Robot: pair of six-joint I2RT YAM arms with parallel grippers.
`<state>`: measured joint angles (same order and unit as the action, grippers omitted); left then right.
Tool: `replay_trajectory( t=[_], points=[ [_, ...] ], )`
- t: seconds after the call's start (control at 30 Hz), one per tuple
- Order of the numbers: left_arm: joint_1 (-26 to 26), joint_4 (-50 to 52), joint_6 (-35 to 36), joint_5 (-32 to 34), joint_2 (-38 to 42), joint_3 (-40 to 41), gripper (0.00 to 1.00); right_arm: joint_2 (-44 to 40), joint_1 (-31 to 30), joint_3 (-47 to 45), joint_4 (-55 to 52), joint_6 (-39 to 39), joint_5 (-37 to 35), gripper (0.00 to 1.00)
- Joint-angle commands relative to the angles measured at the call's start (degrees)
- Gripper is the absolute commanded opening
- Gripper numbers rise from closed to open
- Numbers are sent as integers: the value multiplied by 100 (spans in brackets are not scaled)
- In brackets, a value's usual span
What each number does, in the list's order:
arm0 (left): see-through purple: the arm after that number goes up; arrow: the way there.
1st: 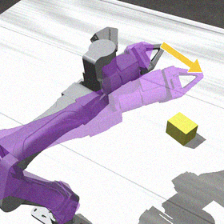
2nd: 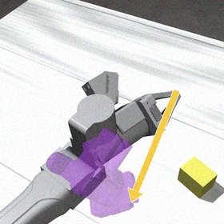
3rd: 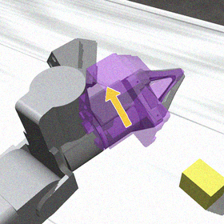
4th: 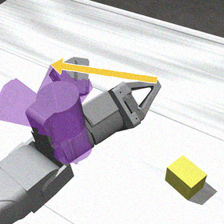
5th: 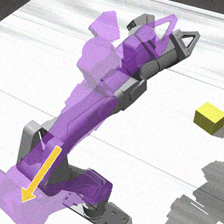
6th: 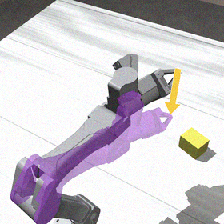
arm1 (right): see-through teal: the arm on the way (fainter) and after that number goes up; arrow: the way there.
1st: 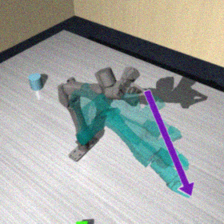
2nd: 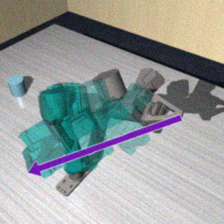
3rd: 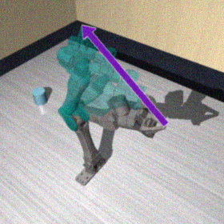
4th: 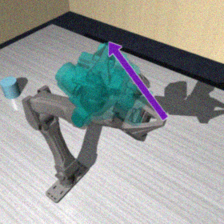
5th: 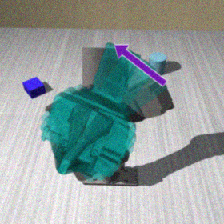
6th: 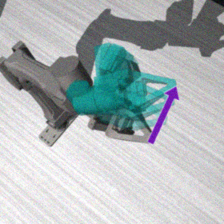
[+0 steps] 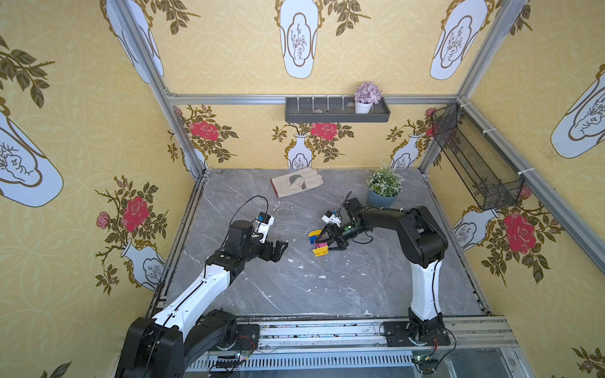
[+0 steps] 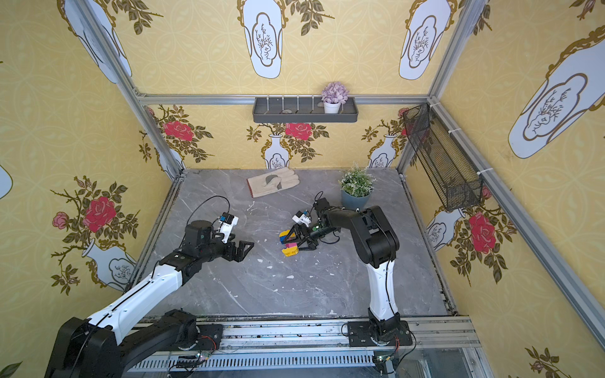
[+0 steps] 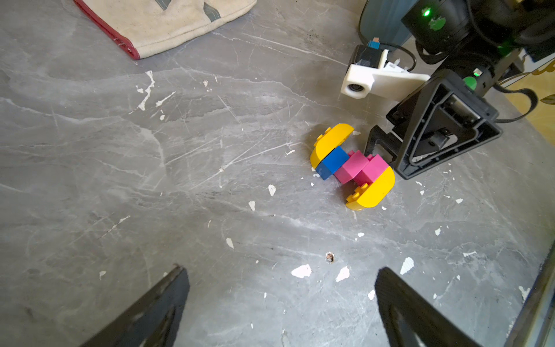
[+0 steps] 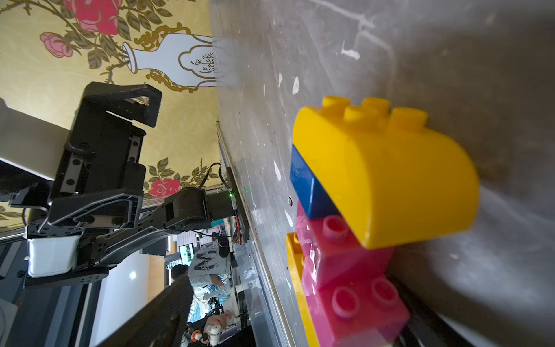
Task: Assemble the letter s with lego
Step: Adjust the lego brick at the center of the board.
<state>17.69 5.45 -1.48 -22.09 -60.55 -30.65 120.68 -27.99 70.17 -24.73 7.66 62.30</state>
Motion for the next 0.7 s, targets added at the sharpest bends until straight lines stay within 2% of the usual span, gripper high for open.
replay_trajectory(
  t=[0.0,0.4,0.53,0.67],
  points=[
    [-2,-53,25,25,13,-28,99,115,-11,-103,-279,-47,-3559,98],
    [-3,-71,20,69,61,-48,99,-372,-12,-284,-140,106,-4590,98],
    [-3,-97,9,78,87,-72,99,-734,65,-480,144,94,-4606,98],
    [-20,-233,-151,82,113,-115,99,-1591,281,-996,885,-54,-4187,98]
  ],
)
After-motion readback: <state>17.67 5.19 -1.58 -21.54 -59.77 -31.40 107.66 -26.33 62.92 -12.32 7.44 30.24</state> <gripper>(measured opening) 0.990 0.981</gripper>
